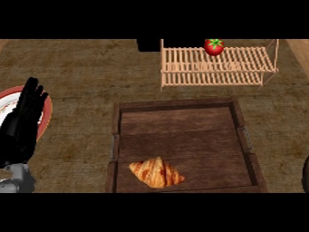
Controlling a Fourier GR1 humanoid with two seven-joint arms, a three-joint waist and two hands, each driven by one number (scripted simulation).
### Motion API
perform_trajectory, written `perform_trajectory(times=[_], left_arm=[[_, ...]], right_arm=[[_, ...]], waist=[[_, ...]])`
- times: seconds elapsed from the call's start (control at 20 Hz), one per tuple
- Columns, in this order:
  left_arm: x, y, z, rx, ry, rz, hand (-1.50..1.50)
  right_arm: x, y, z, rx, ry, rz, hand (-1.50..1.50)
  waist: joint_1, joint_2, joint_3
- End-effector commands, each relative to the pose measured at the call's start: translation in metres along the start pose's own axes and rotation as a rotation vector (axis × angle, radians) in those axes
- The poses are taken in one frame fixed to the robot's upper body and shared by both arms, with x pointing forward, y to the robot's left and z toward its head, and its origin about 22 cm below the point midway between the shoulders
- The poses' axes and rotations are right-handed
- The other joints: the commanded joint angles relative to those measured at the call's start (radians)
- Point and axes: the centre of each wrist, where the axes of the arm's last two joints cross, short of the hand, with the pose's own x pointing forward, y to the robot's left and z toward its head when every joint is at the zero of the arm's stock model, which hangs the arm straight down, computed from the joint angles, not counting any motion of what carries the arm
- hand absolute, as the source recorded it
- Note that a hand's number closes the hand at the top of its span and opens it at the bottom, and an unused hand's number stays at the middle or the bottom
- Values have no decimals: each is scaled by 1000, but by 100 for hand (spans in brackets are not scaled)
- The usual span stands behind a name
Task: Pick the tomato from the tray and place it in the tiered shelf
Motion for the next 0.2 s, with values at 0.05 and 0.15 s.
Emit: perform_trajectory(times=[0.05, 0.15], left_arm=[[5, 4, -3, -20, -19, -4, 0], [6, -5, -4, -23, 10, 14, 0]], right_arm=[[-13, -43, 8, 20, -11, 2, -150], [-38, -58, 14, 17, -17, -33, -150]], waist=[[10, 3, 0], [7, 3, 1]])
